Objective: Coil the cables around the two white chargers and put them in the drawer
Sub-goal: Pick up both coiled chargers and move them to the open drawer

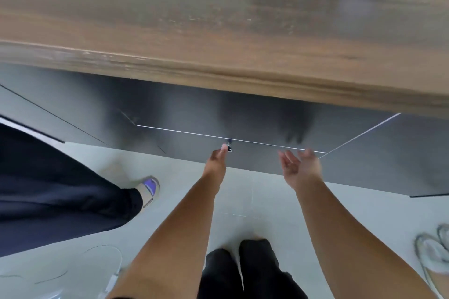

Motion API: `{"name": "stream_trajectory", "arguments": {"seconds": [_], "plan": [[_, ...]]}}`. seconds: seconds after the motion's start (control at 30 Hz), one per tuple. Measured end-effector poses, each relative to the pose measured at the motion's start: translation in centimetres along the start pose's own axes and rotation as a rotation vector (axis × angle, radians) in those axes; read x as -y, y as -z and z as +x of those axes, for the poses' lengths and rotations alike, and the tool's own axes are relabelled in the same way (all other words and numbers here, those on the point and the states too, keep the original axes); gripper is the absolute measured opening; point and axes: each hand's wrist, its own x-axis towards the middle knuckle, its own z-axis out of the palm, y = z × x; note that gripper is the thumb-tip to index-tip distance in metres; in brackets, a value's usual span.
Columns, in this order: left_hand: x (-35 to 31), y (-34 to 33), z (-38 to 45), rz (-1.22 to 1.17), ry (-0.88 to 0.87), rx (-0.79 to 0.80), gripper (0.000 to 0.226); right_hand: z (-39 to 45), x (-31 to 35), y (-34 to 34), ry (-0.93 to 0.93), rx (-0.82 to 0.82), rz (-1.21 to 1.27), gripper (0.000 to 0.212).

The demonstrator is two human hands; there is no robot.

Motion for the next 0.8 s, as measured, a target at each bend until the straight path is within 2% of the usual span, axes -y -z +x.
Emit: {"name": "stream_trajectory", "arguments": {"seconds": [0.1, 0.27, 0.4, 0.5, 0.67, 0.8], "plan": [[-0.3, -1.5, 2.5, -0.282, 0.065, -0.031, 0.041, 0.6, 1.2, 0.2, -0.047, 0.102, 0.137, 0.052], [0.5, -3.3, 5.5, -0.548, 0.095, 0.008, 0.069, 0.5, 1.6, 0.6, -0.051, 0.245, 0.198, 0.081], [1.3, -3.7, 6.6, -0.717, 0.063, -0.016, 0.066, 0.8, 1.7, 0.7, -0.012, 0.261, 0.155, 0.101], [1.2, -3.8, 7.0, -0.688, 0.044, -0.071, 0.064, 1.0, 1.7, 0.8, 0.019, 0.261, 0.102, 0.096], [0.8, -3.9, 6.4, -0.54, 0.119, -0.15, 0.062, 1.2, 1.7, 1.1, 0.041, 0.247, 0.074, 0.085], [2.0, -3.4, 5.1, -0.536, 0.195, -0.15, 0.075, 0.8, 1.9, 0.9, 0.036, 0.23, 0.068, 0.08]]}}
